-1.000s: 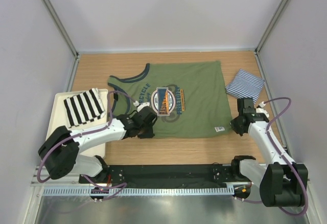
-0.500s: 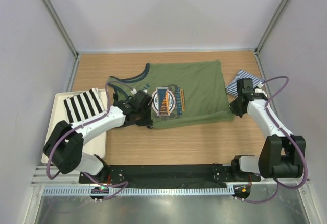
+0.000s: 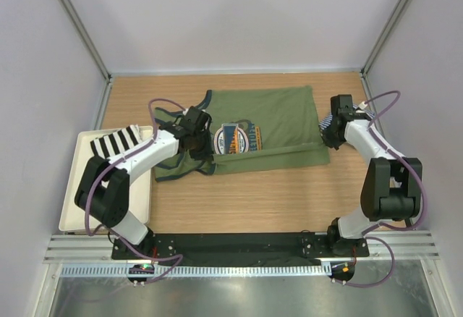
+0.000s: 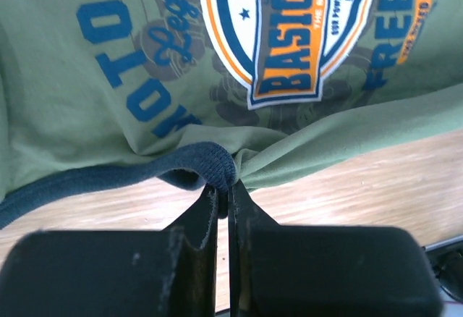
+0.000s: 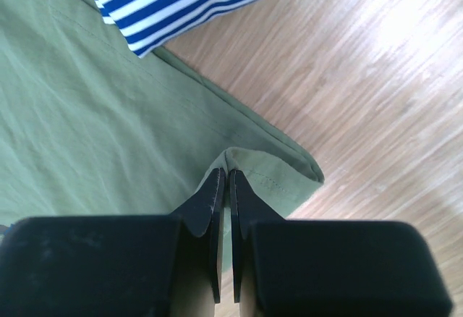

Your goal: Fold and stack the tank tops

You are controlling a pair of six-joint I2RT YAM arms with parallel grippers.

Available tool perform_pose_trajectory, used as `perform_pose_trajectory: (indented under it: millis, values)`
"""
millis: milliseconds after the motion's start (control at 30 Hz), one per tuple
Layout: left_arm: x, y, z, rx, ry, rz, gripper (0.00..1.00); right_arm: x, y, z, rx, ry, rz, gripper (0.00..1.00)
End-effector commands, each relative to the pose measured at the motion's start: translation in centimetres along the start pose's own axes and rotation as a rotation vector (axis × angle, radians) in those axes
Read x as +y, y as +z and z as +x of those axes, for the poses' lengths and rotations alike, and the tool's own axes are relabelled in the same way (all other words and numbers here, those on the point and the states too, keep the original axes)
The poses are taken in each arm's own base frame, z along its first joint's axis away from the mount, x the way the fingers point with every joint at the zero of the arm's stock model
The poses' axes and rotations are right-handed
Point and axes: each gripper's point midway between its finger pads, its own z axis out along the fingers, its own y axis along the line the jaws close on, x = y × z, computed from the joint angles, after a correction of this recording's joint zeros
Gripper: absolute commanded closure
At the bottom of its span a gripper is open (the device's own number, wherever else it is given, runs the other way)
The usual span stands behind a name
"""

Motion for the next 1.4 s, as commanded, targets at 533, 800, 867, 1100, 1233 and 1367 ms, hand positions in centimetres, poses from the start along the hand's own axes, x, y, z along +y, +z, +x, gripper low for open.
perform_pose_trajectory:
  millis: [533,800,867,1100,1233,1367]
  values:
    - [0.6,2.2,-6.1,-0.021,-0.016,-0.075,1.0,4.8,1.9,-4.3,-0.077,0.091,-0.03,0.99]
    - [1.1,3.1,-7.6,-0.017,-0.024,-0.102,1.0,5.7,3.1,-4.7,-0.074,0.096,-0.021,0.99]
    - [1.2,3.3,-8.1,-0.019,-0.023,-0.106,1.0,6.0,3.3,-4.9,-0.076,0.098,-0.021,0.99]
    - [1.8,3.8,-9.2,-0.025,-0.04,-0.116,1.0,7.0,3.6,-5.4,-0.076,0.108,-0.024,0.99]
    - [2.0,4.0,-10.1,-0.038,-0.051,-0.115,1.0,7.5,4.2,-5.5,-0.066,0.113,-0.024,0.99]
    - [2.1,4.2,-10.9,-0.044,-0.054,-0.114,1.0,8.2,4.7,-5.8,-0.065,0.118,-0.022,0.99]
